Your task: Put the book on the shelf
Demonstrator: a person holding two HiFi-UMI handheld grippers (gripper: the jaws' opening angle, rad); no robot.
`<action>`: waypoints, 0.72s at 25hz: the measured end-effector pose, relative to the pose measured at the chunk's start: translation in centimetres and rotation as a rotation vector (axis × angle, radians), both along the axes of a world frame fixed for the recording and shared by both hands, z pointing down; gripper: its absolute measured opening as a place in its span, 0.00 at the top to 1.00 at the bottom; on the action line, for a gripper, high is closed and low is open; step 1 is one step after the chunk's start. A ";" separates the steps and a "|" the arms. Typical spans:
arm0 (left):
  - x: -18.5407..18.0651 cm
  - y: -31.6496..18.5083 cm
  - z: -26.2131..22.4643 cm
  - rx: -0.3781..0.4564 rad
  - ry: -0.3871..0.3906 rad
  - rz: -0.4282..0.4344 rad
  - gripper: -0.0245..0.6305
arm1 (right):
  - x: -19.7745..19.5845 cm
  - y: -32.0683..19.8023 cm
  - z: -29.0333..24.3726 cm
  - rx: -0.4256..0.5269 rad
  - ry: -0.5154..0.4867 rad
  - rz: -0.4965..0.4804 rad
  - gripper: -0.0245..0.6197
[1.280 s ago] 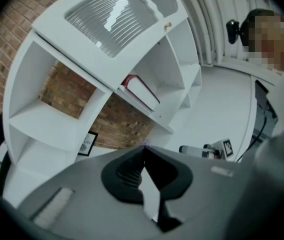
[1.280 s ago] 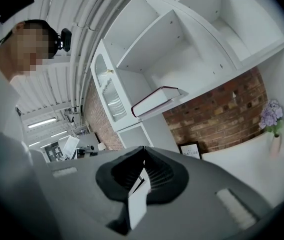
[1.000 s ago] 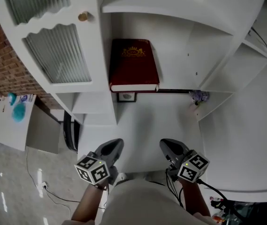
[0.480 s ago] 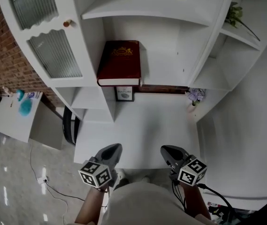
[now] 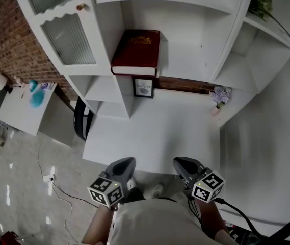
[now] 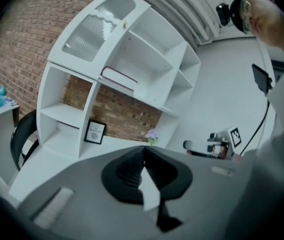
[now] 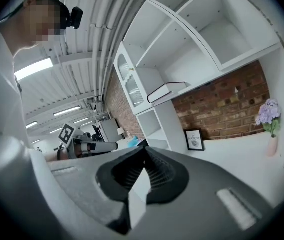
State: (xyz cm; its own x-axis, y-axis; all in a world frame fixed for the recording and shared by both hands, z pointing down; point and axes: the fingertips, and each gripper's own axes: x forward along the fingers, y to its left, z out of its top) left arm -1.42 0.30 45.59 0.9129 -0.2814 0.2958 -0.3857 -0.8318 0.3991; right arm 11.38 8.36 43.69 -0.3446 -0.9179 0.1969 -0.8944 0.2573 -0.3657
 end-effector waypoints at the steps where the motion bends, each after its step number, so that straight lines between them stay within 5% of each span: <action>1: -0.3 0.1 -0.1 0.010 -0.002 0.002 0.95 | -0.3 0.0 -0.2 0.009 0.003 -0.005 0.96; 18: -2.8 -1.9 -1.0 0.039 0.012 0.052 0.95 | -3.1 -2.2 -2.4 0.082 0.015 0.053 0.96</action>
